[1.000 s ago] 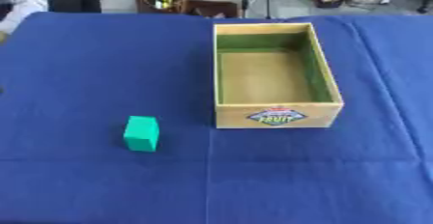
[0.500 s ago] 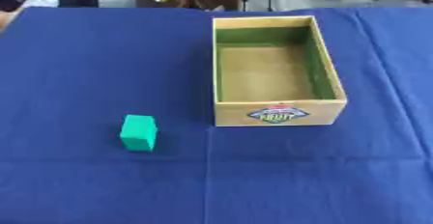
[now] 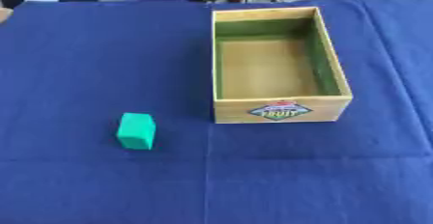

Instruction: Pick up objects on the table and place them in the box.

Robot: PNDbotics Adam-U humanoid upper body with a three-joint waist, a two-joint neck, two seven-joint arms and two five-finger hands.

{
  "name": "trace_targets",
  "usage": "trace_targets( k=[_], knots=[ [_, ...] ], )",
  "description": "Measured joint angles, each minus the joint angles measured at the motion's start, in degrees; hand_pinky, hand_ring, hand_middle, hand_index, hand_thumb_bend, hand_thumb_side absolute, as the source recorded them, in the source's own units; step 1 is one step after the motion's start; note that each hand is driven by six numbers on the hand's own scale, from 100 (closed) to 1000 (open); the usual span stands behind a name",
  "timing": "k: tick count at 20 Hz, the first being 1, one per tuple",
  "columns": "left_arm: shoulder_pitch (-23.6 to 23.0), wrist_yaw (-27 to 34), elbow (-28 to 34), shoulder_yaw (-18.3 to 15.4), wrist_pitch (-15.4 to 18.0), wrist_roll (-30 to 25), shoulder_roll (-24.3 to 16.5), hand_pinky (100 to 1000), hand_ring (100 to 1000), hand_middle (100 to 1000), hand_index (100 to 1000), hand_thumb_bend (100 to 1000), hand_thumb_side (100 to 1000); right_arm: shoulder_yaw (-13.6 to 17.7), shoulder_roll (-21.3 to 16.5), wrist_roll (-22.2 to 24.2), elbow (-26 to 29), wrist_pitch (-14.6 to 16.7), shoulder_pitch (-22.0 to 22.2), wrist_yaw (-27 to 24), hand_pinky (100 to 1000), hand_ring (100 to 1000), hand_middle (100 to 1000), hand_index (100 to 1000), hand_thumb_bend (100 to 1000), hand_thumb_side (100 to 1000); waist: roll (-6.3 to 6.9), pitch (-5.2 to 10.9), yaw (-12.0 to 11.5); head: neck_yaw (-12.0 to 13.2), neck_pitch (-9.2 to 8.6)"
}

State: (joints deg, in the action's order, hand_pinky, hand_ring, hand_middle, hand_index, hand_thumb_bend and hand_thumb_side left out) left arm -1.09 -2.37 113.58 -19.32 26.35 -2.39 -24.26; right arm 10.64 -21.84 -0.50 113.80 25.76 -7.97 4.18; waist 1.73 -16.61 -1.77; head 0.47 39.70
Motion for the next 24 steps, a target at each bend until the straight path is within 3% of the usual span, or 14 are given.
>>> trace_targets(
  k=[4, 6, 12, 20, 24],
  knots=[
    [-1.01, -2.75, 0.01, -0.01, 0.49, 2.02, -3.37, 670, 716, 804, 891, 400, 1000, 0.0, 0.03, 0.16, 0.0, 0.22, -0.16, 0.38, 936, 910, 715, 867, 100, 775, 0.07, -0.63, 0.18, 0.08, 0.02],
    [-1.47, -4.04, 0.01, -0.02, 0.23, 2.7, -4.56, 677, 725, 805, 891, 476, 1000, 0.0, 0.21, 0.2, 0.0, 0.27, -0.18, 0.64, 938, 911, 714, 867, 100, 775, 0.11, -0.91, 0.19, 0.1, 0.01],
    [-2.15, -8.73, 0.02, -0.01, -0.36, 3.08, -9.73, 712, 760, 829, 912, 557, 1000, -0.03, 0.88, 0.45, 0.0, 0.54, -0.15, 1.42, 939, 912, 714, 868, 100, 777, 0.04, -1.6, 0.3, 0.08, -0.05],
    [-1.3, -16.55, -2.82, 1.47, 1.17, -4.18, -18.09, 769, 818, 873, 972, 546, 1000, -0.04, 1.44, 0.32, 0.0, 0.96, -0.08, 2.48, 939, 912, 714, 868, 100, 776, -0.08, -1.84, 0.99, 0.01, -0.06],
    [0.3, -19.99, -5.99, 2.85, 2.97, -8.6, -22.3, 788, 833, 868, 990, 625, 968, -0.06, 1.48, 0.31, 0.0, 1.14, 0.13, 2.94, 940, 913, 713, 868, 100, 778, -0.05, -1.92, 1.15, 0.02, -0.55]
  ],
)
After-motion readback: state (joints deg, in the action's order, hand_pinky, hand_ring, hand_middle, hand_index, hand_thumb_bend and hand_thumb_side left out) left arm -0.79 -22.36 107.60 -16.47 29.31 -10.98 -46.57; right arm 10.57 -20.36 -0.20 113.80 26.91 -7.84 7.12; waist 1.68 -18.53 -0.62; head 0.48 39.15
